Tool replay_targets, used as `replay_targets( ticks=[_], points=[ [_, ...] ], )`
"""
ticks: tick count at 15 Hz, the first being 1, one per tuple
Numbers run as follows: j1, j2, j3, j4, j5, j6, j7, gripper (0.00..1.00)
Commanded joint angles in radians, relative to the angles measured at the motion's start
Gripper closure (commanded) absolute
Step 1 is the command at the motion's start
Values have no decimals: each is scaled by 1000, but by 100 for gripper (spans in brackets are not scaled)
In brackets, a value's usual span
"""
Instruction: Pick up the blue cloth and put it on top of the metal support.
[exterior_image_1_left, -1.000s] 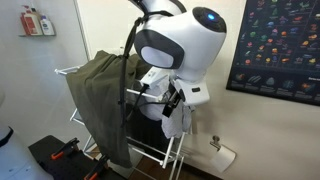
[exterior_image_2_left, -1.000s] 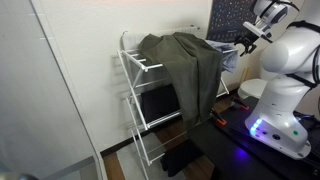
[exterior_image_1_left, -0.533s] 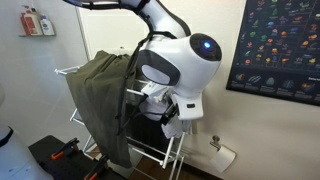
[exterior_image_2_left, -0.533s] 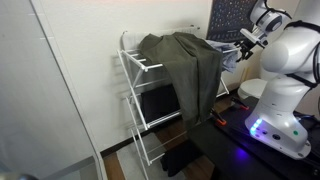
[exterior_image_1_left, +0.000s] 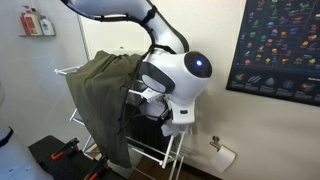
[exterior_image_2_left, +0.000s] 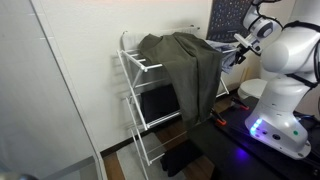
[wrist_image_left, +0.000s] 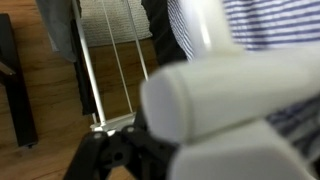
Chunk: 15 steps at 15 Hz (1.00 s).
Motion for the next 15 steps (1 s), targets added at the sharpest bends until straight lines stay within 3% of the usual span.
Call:
replay_targets(
  ticks=[1,10,12,15],
  points=[
    [8,11,25,8,43,20,-22,26],
    [3,6,30,41,54,12,-26,92],
    [14,-8,30,36,21,42,-20,89],
    [47,-57,36,34,-98,92,6,100]
  ],
)
